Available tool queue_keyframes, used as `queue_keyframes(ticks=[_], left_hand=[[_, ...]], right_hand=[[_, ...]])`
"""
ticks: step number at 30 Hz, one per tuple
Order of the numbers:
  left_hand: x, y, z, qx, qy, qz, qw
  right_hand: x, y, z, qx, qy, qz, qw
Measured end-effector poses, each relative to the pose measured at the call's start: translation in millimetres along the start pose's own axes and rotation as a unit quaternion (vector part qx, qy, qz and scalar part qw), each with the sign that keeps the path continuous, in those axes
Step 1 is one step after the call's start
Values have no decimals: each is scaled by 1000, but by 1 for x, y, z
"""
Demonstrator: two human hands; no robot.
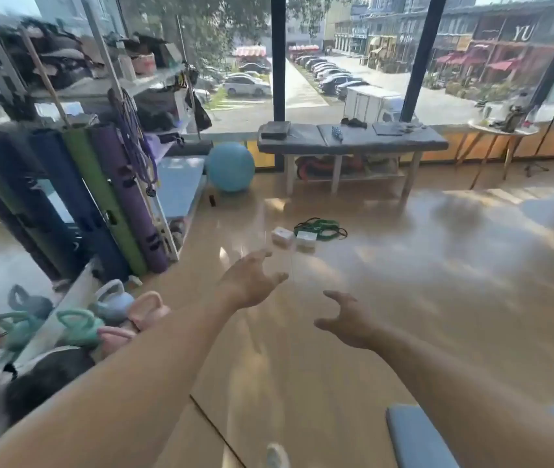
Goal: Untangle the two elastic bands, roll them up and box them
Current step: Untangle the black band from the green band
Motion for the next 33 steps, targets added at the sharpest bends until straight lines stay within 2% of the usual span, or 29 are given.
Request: queue_keyframes(ticks=[8, 12, 16, 23, 33], left_hand=[[193, -36, 42, -16, -91, -62, 994], [288, -39, 55, 5, -139, -83, 987], [386, -24, 64, -8, -155, -93, 984], [573, 31, 86, 44, -159, -43, 985], [805, 72, 109, 3, -147, -100, 984]], right_hand=[[198, 16, -27, -69, -54, 52, 995], [289, 20, -55, -66, -58, 69, 994], [378, 27, -88, -46, -59, 74, 994], [564, 64, -166, -25, -47, 74, 996], [785, 86, -290, -26, -60, 68, 996]])
Point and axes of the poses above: each hand's wrist, its own x-axis towards the middle knuckle, its own z-axis out of the palm, y = z × x, the point moved 4 cm from there along x, towards the middle knuckle, and after that the axes turned 2 degrees about y, right-handed, at the moved point
